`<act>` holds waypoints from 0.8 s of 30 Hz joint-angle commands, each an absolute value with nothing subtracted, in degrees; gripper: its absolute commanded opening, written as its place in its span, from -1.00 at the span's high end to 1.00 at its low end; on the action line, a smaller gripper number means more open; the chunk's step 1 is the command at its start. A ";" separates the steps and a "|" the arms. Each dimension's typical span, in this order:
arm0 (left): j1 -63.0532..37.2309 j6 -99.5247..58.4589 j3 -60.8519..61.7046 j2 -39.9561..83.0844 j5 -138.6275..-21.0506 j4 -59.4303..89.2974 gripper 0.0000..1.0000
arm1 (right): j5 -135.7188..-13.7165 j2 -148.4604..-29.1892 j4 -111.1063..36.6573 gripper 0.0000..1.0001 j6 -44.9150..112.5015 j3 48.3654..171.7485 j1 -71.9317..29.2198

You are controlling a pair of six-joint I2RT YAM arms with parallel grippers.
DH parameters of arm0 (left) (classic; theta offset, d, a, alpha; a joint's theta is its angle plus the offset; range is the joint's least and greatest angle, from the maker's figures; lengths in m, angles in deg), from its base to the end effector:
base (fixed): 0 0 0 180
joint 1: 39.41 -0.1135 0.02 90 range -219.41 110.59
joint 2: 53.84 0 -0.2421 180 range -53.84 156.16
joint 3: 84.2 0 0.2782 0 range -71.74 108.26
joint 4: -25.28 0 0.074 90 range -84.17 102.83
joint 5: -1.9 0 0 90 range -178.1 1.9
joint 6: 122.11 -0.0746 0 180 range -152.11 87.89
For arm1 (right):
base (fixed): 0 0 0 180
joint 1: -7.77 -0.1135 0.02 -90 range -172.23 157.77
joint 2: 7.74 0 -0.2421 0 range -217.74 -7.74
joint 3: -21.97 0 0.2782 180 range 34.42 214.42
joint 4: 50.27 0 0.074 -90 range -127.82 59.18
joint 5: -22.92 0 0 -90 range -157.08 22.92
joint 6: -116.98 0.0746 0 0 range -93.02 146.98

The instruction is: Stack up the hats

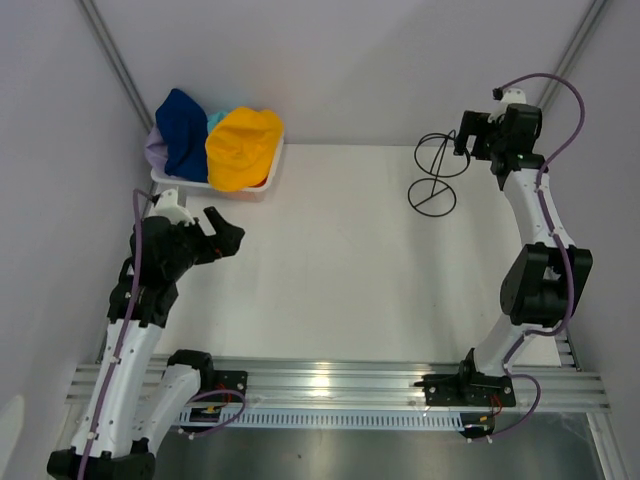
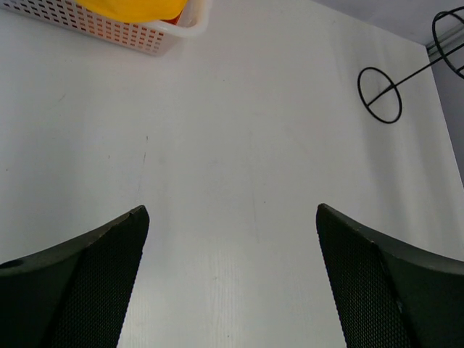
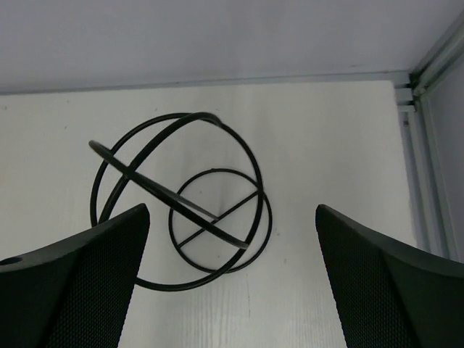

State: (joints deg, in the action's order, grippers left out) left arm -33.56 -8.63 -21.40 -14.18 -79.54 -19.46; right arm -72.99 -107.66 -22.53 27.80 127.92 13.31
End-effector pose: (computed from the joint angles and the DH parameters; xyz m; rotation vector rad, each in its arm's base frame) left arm 0.2245 -0.0342 0.3229 -0.2031 1.9639 -0.4820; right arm 0.4746 -0.0383 0.3264 0.0399 1.9475 0.0460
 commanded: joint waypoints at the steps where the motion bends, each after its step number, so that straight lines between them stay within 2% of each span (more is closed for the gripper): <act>1: -33.87 -10.49 -18.13 -11.23 -77.03 -19.51 -0.99 | -80.31 -109.43 -23.67 -0.99 20.14 129.79 11.81; 4: -33.87 -9.97 -17.25 -10.60 -77.03 -20.13 -0.99 | -83.50 -108.65 -24.81 -0.99 17.75 127.24 11.81; 12: -33.87 -8.21 -20.50 -15.43 -77.55 -14.86 -0.99 | -77.28 -110.40 -28.93 -0.97 15.82 124.42 11.73; 14: -33.87 -7.77 -21.12 -16.57 -77.64 -14.07 -0.99 | -76.48 -111.80 -29.29 -0.79 15.38 124.77 11.73; 15: -33.87 -7.51 -21.47 -16.75 -77.90 -13.72 -0.99 | -77.00 -111.98 -29.12 -0.50 15.46 124.86 11.81; 17: -33.87 -6.80 -21.47 -17.28 -78.43 -13.89 -0.99 | -78.06 -111.63 -29.21 -0.05 16.34 124.43 11.73; 18: -33.87 -6.54 -21.64 -17.37 -78.87 -13.89 -0.99 | -78.76 -111.28 -29.29 0.43 16.60 123.90 11.73; 21: -33.87 -6.18 -22.52 -18.07 -78.70 -13.19 -0.99 | -79.56 -108.92 -30.34 1.00 18.01 121.18 11.55; 24: -33.87 -6.45 -21.91 -17.81 -79.31 -13.36 -0.99 | -80.87 -104.80 -31.66 1.00 20.02 116.70 11.64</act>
